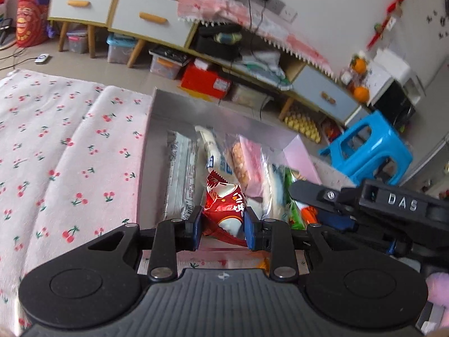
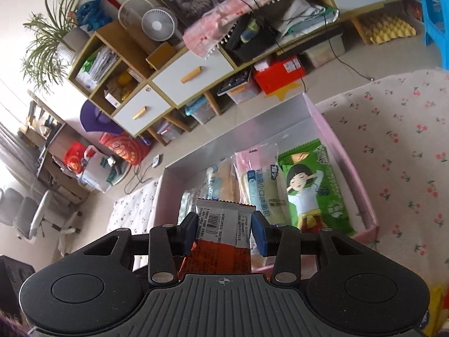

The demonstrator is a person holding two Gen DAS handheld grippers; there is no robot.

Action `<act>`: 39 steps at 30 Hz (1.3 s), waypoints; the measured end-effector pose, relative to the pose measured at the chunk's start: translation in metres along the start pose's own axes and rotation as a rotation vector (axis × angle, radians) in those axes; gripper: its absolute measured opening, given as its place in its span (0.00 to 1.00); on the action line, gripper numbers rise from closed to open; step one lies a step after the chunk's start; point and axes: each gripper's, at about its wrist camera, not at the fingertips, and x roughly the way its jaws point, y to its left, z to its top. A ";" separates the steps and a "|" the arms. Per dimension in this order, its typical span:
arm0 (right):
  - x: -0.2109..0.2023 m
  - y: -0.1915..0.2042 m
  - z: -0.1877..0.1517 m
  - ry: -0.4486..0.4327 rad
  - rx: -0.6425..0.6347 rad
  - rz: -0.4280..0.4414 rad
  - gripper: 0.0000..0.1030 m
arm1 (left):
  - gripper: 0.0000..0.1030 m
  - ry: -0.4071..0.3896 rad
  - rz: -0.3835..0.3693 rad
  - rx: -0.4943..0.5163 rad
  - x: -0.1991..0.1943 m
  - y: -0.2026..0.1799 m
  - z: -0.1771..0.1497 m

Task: Organize snacks
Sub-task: 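Carry both held packets into the pink box and open both tools, then withdraw both tools and move toward the remaining snacks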

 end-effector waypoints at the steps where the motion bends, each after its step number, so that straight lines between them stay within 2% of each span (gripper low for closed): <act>1: 0.003 0.001 0.000 0.003 -0.006 -0.002 0.40 | 0.26 0.012 0.011 0.011 0.004 -0.001 0.000; 6: 0.016 0.008 -0.002 0.020 -0.036 -0.009 0.40 | 0.26 0.033 0.053 0.045 0.012 0.001 0.000; 14: 0.026 0.006 -0.002 0.021 -0.040 -0.018 0.40 | 0.27 0.004 0.096 0.095 0.008 0.005 0.007; 19: 0.027 0.007 0.001 0.012 -0.035 -0.013 0.41 | 0.29 -0.008 0.082 0.108 0.009 0.005 0.004; 24: 0.026 0.005 0.004 0.017 -0.018 -0.001 0.48 | 0.33 -0.022 0.056 0.093 0.003 0.007 0.000; 29: 0.019 0.001 0.004 0.018 -0.011 -0.005 0.54 | 0.48 -0.033 0.033 0.101 -0.003 0.002 -0.001; 35: 0.000 -0.001 0.003 0.011 -0.018 -0.023 0.65 | 0.64 -0.042 0.042 0.120 -0.011 -0.007 -0.004; 37: -0.010 -0.003 0.002 0.012 -0.022 -0.028 0.67 | 0.66 -0.048 0.044 0.120 -0.017 -0.010 -0.006; 39: -0.020 -0.004 0.001 0.016 -0.028 -0.027 0.75 | 0.72 -0.054 0.036 0.119 -0.022 -0.012 -0.008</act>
